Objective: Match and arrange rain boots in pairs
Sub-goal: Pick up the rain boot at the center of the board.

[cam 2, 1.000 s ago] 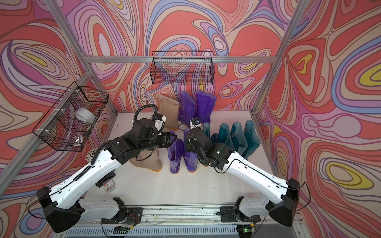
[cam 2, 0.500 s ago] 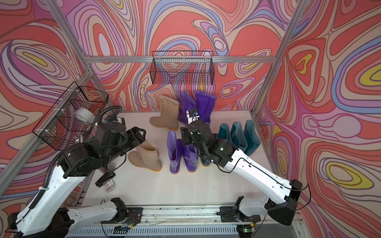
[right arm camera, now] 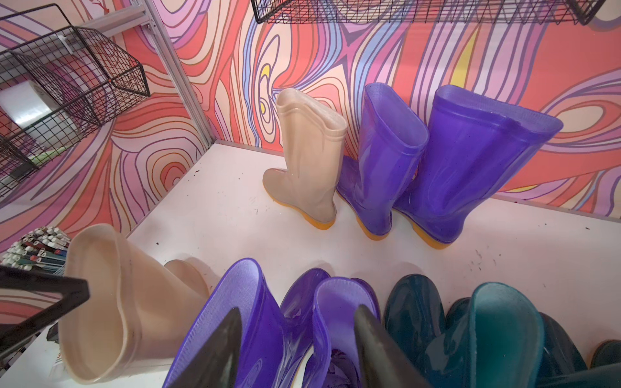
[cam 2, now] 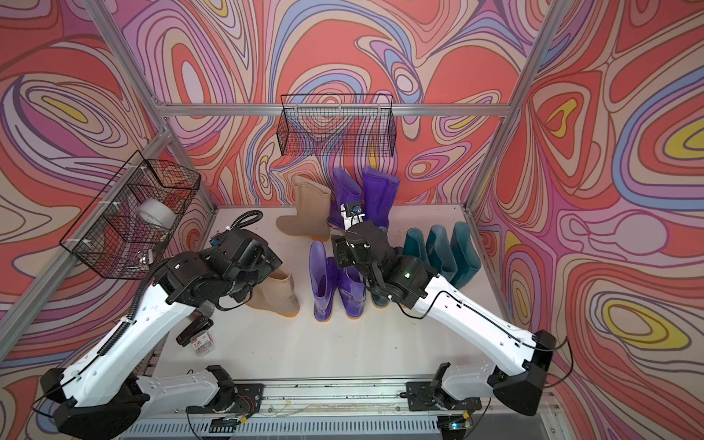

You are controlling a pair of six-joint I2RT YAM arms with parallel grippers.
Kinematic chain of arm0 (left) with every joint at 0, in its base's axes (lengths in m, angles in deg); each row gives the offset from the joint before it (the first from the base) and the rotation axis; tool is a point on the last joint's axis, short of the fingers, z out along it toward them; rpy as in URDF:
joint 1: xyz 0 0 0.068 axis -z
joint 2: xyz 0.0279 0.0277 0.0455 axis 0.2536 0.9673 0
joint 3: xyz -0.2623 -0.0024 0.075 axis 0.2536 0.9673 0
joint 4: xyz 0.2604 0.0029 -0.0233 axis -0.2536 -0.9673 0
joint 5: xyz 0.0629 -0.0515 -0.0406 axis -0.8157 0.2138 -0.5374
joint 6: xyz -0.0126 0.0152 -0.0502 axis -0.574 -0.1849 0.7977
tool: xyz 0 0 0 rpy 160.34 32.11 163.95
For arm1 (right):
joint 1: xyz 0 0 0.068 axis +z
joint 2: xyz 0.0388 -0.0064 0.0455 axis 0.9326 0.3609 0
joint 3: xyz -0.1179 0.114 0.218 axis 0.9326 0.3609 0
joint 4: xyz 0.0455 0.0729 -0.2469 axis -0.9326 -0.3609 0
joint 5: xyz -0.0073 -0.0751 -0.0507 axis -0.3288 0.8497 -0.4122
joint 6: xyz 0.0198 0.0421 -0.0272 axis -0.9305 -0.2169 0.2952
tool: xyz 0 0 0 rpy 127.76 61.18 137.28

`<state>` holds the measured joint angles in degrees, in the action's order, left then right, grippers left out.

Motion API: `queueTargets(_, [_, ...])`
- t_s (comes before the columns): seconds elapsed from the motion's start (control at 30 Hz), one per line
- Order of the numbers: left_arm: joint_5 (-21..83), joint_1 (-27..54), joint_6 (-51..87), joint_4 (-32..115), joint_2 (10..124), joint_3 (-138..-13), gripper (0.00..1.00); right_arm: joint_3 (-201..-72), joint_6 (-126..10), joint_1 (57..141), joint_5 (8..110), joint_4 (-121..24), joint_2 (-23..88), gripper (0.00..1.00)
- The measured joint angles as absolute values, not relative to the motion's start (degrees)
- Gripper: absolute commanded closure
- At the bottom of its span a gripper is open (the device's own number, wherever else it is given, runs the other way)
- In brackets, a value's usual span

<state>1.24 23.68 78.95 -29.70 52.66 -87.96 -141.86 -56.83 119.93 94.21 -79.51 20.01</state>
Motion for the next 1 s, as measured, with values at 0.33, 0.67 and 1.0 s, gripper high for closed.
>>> queueTargets(0.33, [6.99,17.21,77.73,-23.38,54.88,-82.11,0.0,-142.19,-56.02,119.93,94.1,-78.53,20.97,0.45])
queueTargets(0.67, [5.94,15.94,75.54,-20.14,54.8,-77.36,1.0,-142.17,-56.0,119.93,93.99,-77.89,20.97,0.45])
queueTargets(1.0, [13.35,3.77,50.45,-20.58,57.11,-85.84,1.0,-142.24,-55.54,119.91,93.44,-76.54,22.46,0.45])
